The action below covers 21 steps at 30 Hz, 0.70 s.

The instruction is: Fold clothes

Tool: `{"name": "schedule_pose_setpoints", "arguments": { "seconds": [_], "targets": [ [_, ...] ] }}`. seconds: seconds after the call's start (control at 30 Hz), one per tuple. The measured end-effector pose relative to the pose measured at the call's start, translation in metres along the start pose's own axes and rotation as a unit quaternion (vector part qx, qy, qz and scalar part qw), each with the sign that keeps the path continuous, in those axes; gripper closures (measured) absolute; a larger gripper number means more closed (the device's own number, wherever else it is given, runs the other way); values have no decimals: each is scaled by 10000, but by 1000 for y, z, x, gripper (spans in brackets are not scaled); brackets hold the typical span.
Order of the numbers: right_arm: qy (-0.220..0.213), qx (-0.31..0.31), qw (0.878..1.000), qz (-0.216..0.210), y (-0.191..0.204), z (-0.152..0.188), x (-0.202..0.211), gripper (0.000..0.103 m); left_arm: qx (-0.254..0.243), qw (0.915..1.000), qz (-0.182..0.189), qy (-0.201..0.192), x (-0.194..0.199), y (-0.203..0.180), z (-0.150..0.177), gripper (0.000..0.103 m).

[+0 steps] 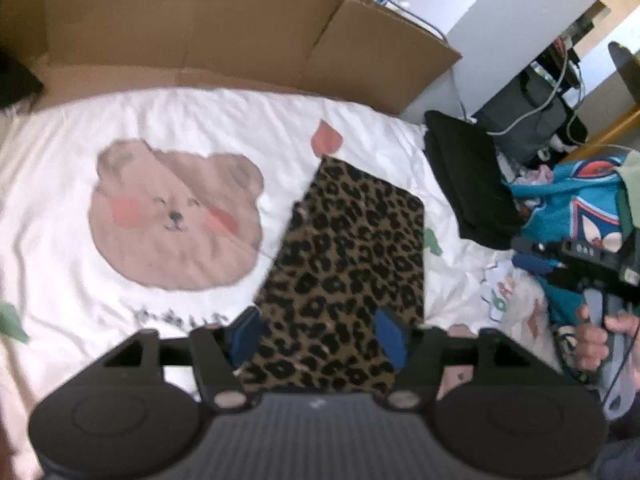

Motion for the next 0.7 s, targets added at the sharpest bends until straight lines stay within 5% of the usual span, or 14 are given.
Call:
{"name": "schedule_pose_setpoints", "arguments": {
  "seconds": [0.43,0.7],
  "targets": [
    [228,19,9995,198,-15,31,-33,48,-325,9991,-127,256,-48,3,-62,24],
    [379,-224,9990,-55,-31,45,-61,48,-415,9977,-23,544,-97,7,-79,24]
  ]
}}
Point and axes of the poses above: each gripper's, at about its wrist camera, not at the fingertips, and x roughly against the way its jaws point, y to its left, z to its underside, the point moved 6 cm from there along -x, roughly the way its jaws point, and after that the axes turned 8 degrees about y, right-handed, at the moved point
